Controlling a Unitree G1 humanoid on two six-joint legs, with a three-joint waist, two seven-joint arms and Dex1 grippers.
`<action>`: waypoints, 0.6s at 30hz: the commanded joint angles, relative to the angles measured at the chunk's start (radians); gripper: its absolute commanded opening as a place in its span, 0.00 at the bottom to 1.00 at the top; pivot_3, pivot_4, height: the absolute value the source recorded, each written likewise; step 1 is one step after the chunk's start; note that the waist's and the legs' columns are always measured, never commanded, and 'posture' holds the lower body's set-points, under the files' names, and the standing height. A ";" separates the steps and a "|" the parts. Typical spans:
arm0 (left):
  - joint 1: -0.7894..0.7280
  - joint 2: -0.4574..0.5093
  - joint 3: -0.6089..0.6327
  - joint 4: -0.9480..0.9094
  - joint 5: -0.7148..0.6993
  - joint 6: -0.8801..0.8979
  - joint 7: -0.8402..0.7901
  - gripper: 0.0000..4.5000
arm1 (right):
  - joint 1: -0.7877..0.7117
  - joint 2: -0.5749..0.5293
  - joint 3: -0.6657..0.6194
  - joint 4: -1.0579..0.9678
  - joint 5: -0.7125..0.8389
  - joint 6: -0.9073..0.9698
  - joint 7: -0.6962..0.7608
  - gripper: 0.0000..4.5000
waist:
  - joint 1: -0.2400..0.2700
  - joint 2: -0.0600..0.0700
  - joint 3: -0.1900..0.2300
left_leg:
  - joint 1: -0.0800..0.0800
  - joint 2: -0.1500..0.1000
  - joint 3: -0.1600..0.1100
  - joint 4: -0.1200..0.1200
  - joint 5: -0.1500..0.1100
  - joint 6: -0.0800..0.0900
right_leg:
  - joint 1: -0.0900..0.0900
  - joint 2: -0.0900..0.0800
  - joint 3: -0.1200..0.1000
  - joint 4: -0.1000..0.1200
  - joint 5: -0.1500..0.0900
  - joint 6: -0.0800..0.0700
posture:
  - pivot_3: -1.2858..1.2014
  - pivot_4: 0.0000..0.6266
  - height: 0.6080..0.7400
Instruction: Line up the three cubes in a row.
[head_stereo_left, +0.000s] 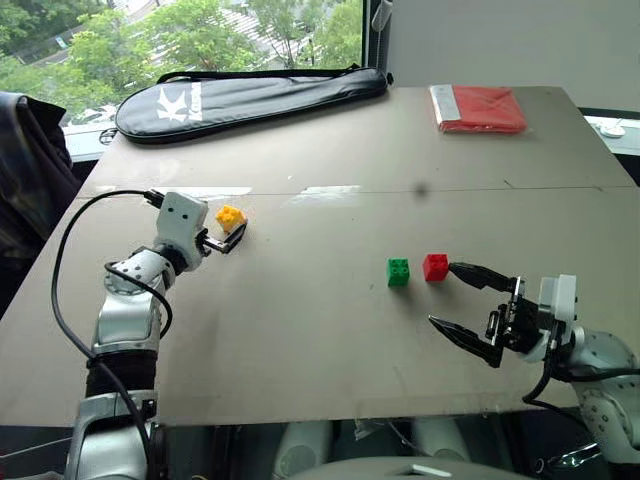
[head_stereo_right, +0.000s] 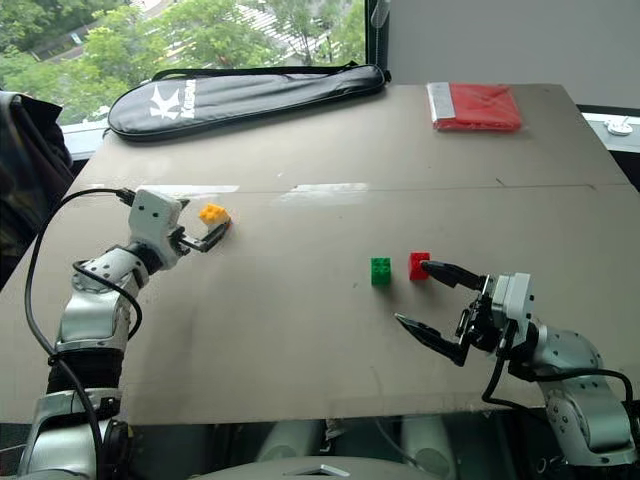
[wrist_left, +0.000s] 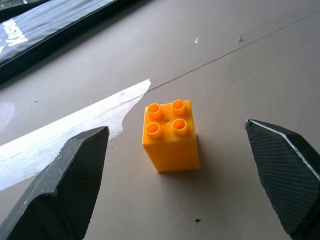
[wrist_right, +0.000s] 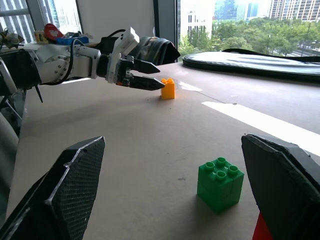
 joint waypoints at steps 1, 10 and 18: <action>-0.072 0.027 -0.046 0.152 0.029 -0.049 -0.043 0.99 | -0.005 0.008 -0.003 -0.040 0.004 0.001 -0.017 1.00 | -0.001 0.000 0.000 | 0.000 0.000 0.000 0.000 0.000 0.000 | 0.000 0.000 0.000 0.000 0.000 0.000 | 0.52 0.24 0.70; -0.190 0.043 -0.103 0.481 0.051 -0.168 -0.110 0.88 | 0.021 0.032 0.001 -0.047 -0.061 -0.013 -0.104 1.00 | -0.006 0.000 0.000 | 0.001 0.000 0.001 -0.001 0.000 0.000 | -0.001 0.001 0.001 0.001 0.000 0.000 | 0.52 0.24 0.70; -0.208 0.040 -0.117 0.526 0.041 -0.192 -0.142 0.30 | 0.039 0.048 0.005 -0.037 -0.075 -0.044 -0.098 1.00 | -0.010 0.000 -0.001 | 0.005 0.002 0.002 0.000 0.000 0.000 | 0.001 0.002 0.002 0.004 0.000 0.000 | 0.52 0.24 0.70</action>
